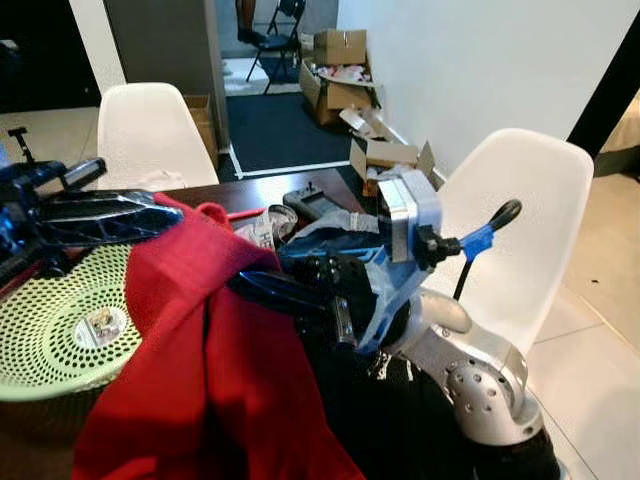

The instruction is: Hang hanger

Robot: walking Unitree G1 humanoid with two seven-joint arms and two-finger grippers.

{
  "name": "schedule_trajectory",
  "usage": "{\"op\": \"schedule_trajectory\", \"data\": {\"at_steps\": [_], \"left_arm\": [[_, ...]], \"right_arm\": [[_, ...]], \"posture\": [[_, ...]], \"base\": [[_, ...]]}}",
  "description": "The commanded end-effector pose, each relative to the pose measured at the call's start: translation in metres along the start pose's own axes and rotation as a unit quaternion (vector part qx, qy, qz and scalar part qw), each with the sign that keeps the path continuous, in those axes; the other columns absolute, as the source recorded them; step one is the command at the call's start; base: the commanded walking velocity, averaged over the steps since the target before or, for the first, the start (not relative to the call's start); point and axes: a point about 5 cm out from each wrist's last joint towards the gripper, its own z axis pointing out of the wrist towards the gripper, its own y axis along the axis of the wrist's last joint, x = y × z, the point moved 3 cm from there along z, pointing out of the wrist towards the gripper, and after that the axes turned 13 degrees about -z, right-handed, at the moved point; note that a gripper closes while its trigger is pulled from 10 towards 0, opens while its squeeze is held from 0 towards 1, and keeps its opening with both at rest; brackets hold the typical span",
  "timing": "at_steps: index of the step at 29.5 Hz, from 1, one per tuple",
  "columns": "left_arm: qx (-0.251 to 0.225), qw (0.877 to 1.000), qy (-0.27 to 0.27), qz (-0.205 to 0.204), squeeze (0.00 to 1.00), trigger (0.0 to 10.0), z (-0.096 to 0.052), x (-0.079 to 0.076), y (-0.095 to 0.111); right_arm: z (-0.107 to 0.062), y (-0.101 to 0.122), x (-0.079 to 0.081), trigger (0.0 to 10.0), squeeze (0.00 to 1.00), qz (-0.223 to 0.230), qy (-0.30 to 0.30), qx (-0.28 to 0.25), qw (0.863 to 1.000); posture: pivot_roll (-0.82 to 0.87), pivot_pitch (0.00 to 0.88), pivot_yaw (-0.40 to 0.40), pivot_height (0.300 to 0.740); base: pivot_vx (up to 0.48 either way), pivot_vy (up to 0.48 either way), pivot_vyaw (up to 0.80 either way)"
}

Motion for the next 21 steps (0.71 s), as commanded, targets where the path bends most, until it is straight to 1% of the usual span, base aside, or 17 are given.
{"op": "schedule_trajectory", "data": {"at_steps": [1,2,4,5,6,7,8,9,10,12,13,14,15,16,18,19,21], "left_arm": [[-0.005,1.0,-0.01,0.014,0.0,0.0,0.002,-0.006,0.0],[-0.005,1.0,-0.01,0.014,0.0,0.0,0.002,-0.006,0.0],[-0.015,1.0,0.003,0.018,0.0,0.0,0.0,-0.012,-0.003],[-0.015,1.0,0.003,0.018,0.0,0.0,0.0,-0.012,-0.003],[-0.018,1.0,0.01,0.011,0.0,0.0,-0.001,-0.014,-0.009],[-0.018,1.0,0.01,0.011,0.0,0.0,-0.001,-0.014,-0.009],[-0.018,1.0,0.017,-0.003,0.0,0.0,-0.002,-0.016,-0.018],[-0.018,1.0,0.017,-0.003,0.0,0.0,-0.002,-0.016,-0.018],[-0.017,0.999,0.023,-0.015,0.0,0.0,-0.001,-0.018,-0.026],[-0.017,0.999,0.023,-0.015,0.0,0.0,-0.001,-0.018,-0.026],[-0.009,0.999,0.035,-0.035,0.0,0.0,0.002,-0.017,-0.04],[-0.009,0.999,0.035,-0.035,0.0,0.0,0.002,-0.017,-0.04],[-0.002,0.998,0.043,-0.048,0.0,0.0,0.005,-0.016,-0.05],[0.017,0.995,0.063,-0.071,0.0,0.0,0.013,-0.012,-0.072],[0.024,0.992,0.074,-0.102,0.0,0.0,0.028,-0.009,-0.101],[0.024,0.992,0.074,-0.102,0.0,0.0,0.028,-0.009,-0.101],[0.026,0.99,0.08,-0.114,0.0,0.0,0.036,-0.007,-0.113]], "right_arm": [[-0.005,0.002,0.003,10.0,1.0,0.001,0.008,-0.003,1.0],[-0.005,0.002,0.003,10.0,1.0,0.001,0.008,-0.003,1.0],[-0.024,0.005,0.004,10.0,1.0,0.01,0.024,0.002,1.0],[-0.024,0.005,0.004,10.0,1.0,0.01,0.024,0.002,1.0],[-0.038,0.012,0.005,10.0,1.0,0.017,0.043,-0.001,0.999],[-0.038,0.012,0.005,10.0,1.0,0.017,0.043,-0.001,0.999],[-0.054,0.023,-0.002,10.0,1.0,0.017,0.044,-0.008,0.999],[-0.054,0.023,-0.002,10.0,1.0,0.017,0.044,-0.008,0.999],[-0.067,0.034,-0.01,10.0,1.0,0.013,0.034,-0.021,0.999],[-0.067,0.034,-0.01,10.0,1.0,0.013,0.034,-0.021,0.999],[-0.078,0.045,-0.022,10.0,1.0,0.002,0.011,-0.037,0.999],[-0.078,0.045,-0.022,10.0,1.0,0.002,0.011,-0.037,0.999],[-0.085,0.052,-0.03,10.0,1.0,-0.005,-0.008,-0.049,0.999],[-0.088,0.052,-0.043,10.0,1.0,-0.024,-0.049,-0.047,0.997],[-0.088,0.045,-0.063,10.0,1.0,-0.047,-0.115,-0.023,0.992],[-0.088,0.045,-0.063,10.0,1.0,-0.047,-0.115,-0.023,0.992],[-0.086,0.038,-0.071,10.0,1.0,-0.055,-0.144,-0.006,0.988]], "posture": [[0.12,0.033,-0.03,0.74],[0.12,0.033,-0.03,0.74],[0.13,0.039,-0.039,0.74],[0.13,0.039,-0.039,0.74],[0.14,0.042,-0.044,0.74],[0.14,0.042,-0.044,0.74],[0.14,0.043,-0.046,0.74],[0.14,0.043,-0.046,0.74],[0.14,0.047,-0.053,0.74],[0.14,0.047,-0.053,0.74],[0.15,0.05,-0.062,0.74],[0.15,0.05,-0.062,0.74],[0.15,0.05,-0.062,0.74],[0.15,0.052,-0.072,0.74],[0.15,0.051,-0.075,0.74],[0.15,0.051,-0.075,0.74],[0.15,0.051,-0.08,0.74]], "base": [[0.0,0.0,0.0],[0.0,0.0,0.0],[0.0,0.0,0.0],[0.0,0.0,0.0],[0.0,0.0,0.0],[0.0,0.0,0.0],[0.0,0.0,0.0],[0.0,0.0,0.0],[0.0,0.0,0.0],[0.0,0.0,0.0],[0.0,0.0,0.0],[0.0,0.0,0.0],[0.0,0.0,0.0],[0.0,0.0,0.0],[0.0,0.0,0.0],[0.0,0.0,0.0],[0.0,0.0,0.0]]}}
